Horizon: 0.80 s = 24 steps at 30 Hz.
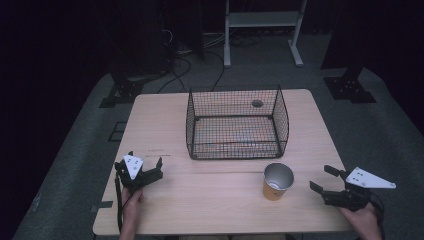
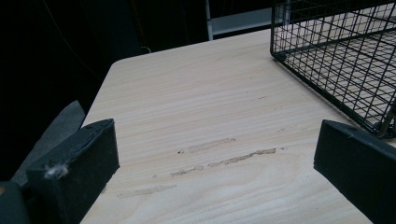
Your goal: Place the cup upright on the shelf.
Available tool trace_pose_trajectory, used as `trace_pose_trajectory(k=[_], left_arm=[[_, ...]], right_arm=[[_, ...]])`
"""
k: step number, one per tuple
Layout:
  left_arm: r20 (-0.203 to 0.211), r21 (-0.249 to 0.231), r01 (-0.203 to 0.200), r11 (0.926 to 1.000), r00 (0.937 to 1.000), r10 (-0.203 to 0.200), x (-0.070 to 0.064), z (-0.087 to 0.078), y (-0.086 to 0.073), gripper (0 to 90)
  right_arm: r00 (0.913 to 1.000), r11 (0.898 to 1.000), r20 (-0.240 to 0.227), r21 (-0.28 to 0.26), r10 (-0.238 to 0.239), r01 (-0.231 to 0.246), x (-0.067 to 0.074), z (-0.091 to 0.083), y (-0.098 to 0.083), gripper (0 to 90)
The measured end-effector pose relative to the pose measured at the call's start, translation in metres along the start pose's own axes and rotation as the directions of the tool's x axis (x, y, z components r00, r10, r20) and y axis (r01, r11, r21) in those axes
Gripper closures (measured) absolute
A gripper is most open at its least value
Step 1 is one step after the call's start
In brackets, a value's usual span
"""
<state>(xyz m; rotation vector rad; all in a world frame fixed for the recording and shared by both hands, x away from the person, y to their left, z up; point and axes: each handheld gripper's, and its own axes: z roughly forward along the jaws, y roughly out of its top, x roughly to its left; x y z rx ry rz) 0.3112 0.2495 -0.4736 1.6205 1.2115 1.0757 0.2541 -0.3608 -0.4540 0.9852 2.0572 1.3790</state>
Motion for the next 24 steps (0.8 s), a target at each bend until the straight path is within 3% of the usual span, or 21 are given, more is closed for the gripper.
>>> trace_pose_trajectory(k=[24], left_arm=[[-0.001, 0.001, 0.000, 1.0000, 1.0000, 0.000, 0.000, 0.000, 0.000, 0.0]], right_arm=[[0.9934, 0.997, -0.095, 0.025, -0.064, 0.067, 0.038, -0.001, 0.005, 13.6]])
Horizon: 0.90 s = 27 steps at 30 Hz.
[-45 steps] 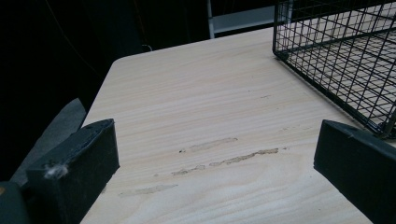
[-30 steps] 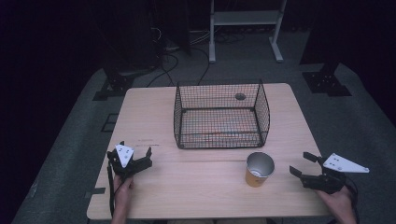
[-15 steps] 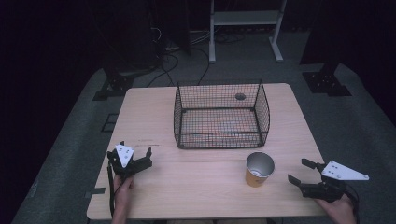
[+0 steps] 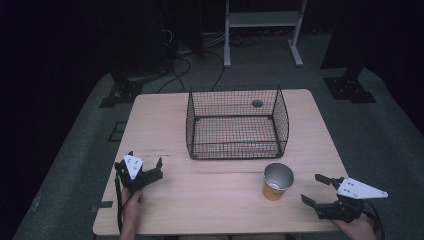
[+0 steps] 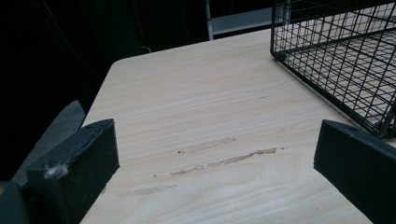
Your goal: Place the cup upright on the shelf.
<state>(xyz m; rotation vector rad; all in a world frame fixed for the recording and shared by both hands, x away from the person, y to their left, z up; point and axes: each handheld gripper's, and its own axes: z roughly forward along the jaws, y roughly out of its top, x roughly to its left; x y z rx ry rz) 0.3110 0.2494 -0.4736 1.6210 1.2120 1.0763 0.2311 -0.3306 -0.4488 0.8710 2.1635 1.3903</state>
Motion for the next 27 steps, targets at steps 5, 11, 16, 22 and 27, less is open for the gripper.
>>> trace_pose_trajectory(k=[5, 11, 16, 22, 27], left_arm=[[0.001, 0.000, 0.001, 1.0000, 1.0000, -0.001, 0.000, 0.000, 0.000, 0.0], [0.000, -0.001, 0.000, 1.0000, 1.0000, 0.000, 0.000, 0.000, 0.000, 0.0], [0.000, -0.001, 0.000, 1.0000, 1.0000, 0.000, 0.000, 0.000, 0.000, 0.0], [0.000, -0.001, 0.000, 1.0000, 1.0000, 0.000, 0.000, 0.000, 0.000, 0.0], [0.001, -0.001, -0.001, 1.0000, 1.0000, 0.001, 0.000, 0.000, 0.000, 0.0]], right_arm=[[0.9996, 1.000, -0.027, 0.004, -0.010, 0.010, 0.008, 0.006, 0.003, 13.5], [0.9982, 1.000, -0.055, 0.010, -0.024, 0.025, 0.016, 0.014, 0.006, 13.4], [0.9973, 0.999, -0.067, 0.016, -0.028, 0.030, 0.020, 0.020, 0.008, 13.4], [0.9967, 0.999, -0.075, 0.028, -0.031, 0.034, 0.024, 0.027, 0.012, 13.3], [0.9960, 0.999, -0.081, 0.036, -0.038, 0.041, 0.027, 0.035, 0.015, 12.4]])
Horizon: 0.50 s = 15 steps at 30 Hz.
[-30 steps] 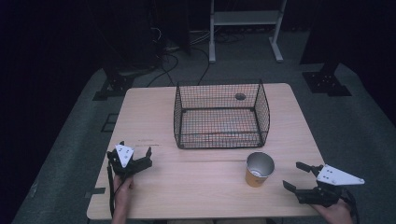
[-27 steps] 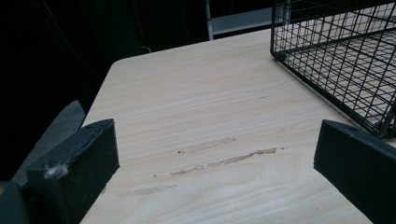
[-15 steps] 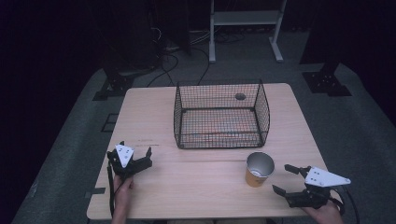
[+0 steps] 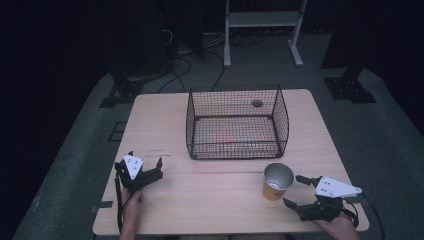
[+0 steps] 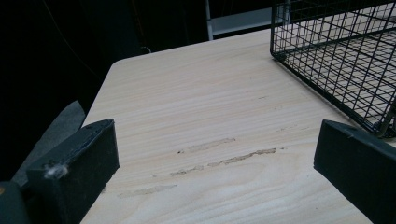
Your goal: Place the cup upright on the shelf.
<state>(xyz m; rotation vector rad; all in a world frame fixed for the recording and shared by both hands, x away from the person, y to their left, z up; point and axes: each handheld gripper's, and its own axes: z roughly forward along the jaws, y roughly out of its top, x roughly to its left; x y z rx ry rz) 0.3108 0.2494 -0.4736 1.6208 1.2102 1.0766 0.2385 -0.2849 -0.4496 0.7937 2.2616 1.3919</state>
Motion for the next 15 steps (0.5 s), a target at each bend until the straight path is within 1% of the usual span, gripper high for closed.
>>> trace_pose_trajectory(k=[7, 15], left_arm=[[0.000, 0.000, 0.000, 1.0000, 1.0000, 0.000, 0.000, 0.000, 0.000, 0.0], [0.000, -0.001, -0.001, 1.0000, 1.0000, 0.001, 0.000, 0.000, 0.000, 0.0]], right_arm=[[0.9999, 1.000, -0.009, 0.008, -0.008, 0.008, 0.003, 0.009, 0.004, 10.6], [0.9999, 1.000, -0.012, 0.012, -0.003, 0.003, 0.002, 0.018, 0.008, 8.8]])
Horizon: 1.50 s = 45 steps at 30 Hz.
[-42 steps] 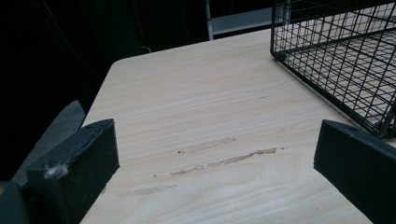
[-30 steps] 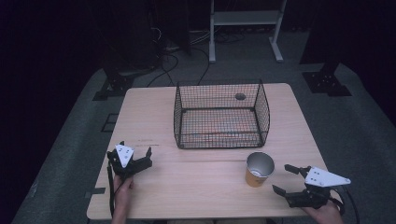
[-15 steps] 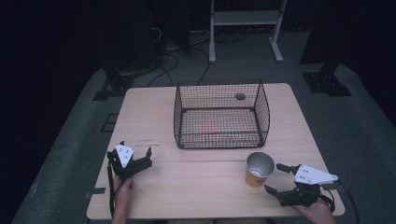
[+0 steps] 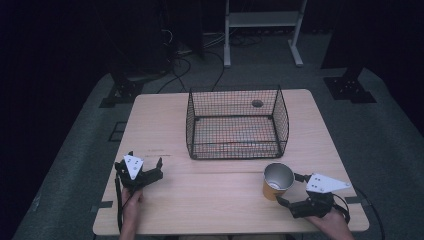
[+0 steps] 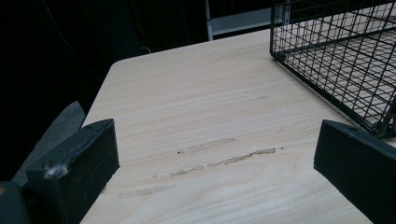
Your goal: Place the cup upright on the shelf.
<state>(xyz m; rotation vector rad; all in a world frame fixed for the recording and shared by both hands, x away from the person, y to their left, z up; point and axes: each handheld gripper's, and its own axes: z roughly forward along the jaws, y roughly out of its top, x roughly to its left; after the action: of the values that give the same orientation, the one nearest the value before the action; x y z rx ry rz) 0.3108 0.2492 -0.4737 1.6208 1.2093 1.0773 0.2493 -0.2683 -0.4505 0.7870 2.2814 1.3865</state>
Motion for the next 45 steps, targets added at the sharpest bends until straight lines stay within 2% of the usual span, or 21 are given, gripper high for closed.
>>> trace_pose_trajectory(k=[14, 30, 35, 45], left_arm=[[0.001, 0.000, -0.002, 1.0000, 1.0000, 0.002, 0.000, 0.000, 0.000, 0.0], [0.001, -0.001, -0.002, 1.0000, 1.0000, 0.002, 0.000, 0.000, 0.000, 0.0], [0.001, 0.000, 0.000, 1.0000, 1.0000, 0.000, 0.000, 0.000, 0.000, 0.0], [0.001, 0.000, -0.002, 1.0000, 1.0000, 0.002, 0.000, 0.000, 0.000, 0.0]], right_arm=[[0.9999, 1.000, 0.010, 0.010, -0.004, 0.004, 0.000, 0.011, 0.008, 7.4], [1.0000, 1.000, -0.007, 0.010, -0.003, 0.003, -0.001, 0.023, 0.017, 7.6], [0.9999, 1.000, -0.012, 0.008, 0.002, -0.002, -0.003, 0.024, 0.018, 12.3], [0.9997, 1.000, -0.023, 0.015, 0.001, 0.000, -0.004, 0.028, 0.020, 13.1]])
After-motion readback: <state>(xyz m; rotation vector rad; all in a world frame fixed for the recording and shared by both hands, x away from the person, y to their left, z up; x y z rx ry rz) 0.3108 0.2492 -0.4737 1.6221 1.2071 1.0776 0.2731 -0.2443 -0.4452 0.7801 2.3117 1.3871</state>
